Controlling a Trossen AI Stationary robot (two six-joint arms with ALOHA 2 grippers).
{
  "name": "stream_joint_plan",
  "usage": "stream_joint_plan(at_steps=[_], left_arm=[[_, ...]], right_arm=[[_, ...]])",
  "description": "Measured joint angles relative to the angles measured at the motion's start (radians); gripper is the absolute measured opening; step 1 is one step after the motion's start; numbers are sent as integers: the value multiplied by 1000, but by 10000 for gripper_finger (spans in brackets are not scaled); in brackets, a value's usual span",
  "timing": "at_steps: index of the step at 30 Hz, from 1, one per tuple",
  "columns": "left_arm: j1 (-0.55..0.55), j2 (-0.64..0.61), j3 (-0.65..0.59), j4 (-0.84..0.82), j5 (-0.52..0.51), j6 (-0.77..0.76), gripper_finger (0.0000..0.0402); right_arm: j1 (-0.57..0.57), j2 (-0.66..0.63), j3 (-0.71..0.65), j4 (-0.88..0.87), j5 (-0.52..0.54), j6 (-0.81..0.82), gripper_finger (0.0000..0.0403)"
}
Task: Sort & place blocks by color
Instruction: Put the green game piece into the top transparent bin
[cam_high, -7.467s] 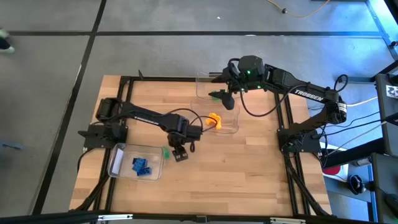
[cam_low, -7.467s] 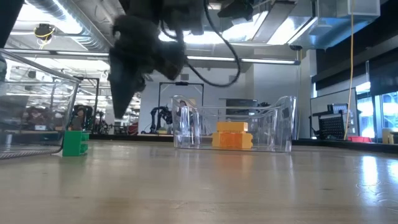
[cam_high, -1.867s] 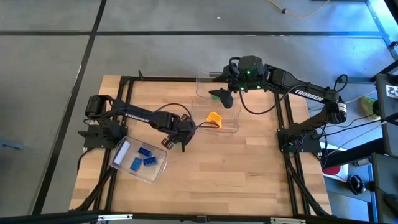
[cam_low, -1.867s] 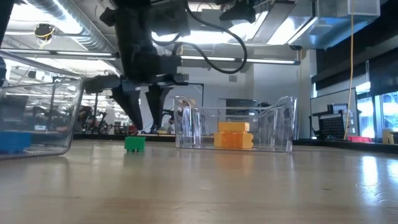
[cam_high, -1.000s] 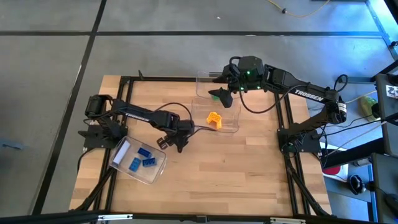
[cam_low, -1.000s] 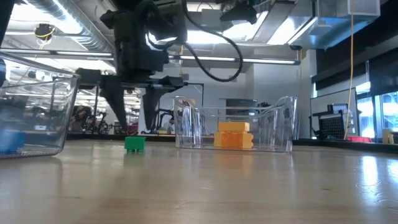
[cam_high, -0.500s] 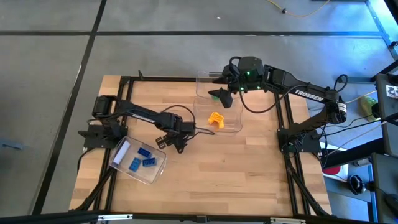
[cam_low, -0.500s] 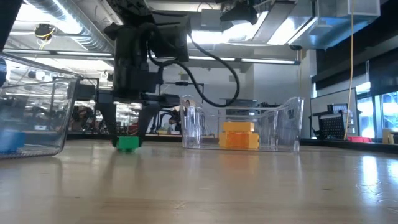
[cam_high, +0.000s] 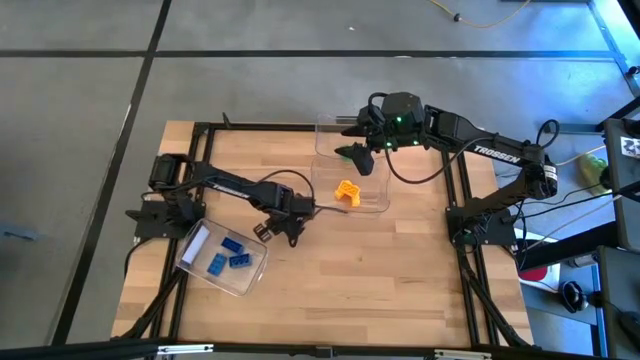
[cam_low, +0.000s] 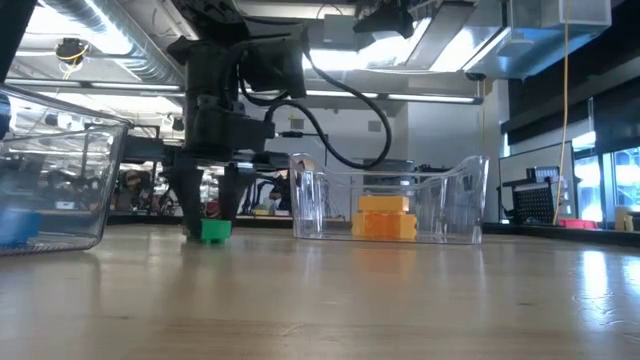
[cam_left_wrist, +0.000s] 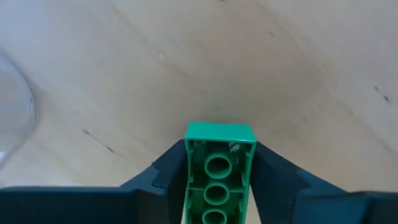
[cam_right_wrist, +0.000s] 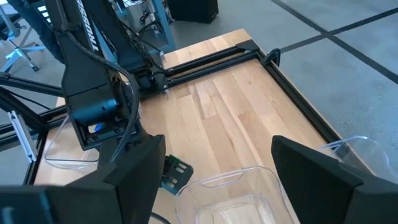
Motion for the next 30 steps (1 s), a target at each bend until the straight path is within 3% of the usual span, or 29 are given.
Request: stream_joint_plan(at_steps=[2,8,14,18,23,30], left_arm=[[0,-7,0,-4,-1,-47,120],[14,-101,0,-46,-15,-234,120],[107,-310,0,-58,-31,-481,120],[173,-487,0,61,-31,-653,120],[208,-669,1,326,-34,-778,120],[206,-746,2,572,2,-870,120]], right_arm=[[0,0,0,0,0,-1,296],[0,0,0,0,0,-4,296],[0,0,0,1,2,-40,296],[0,0,0,1,2,-71,296],[0,9,-7,8,-5,-108,296],[0,16,-111,105,-180,-103,296]])
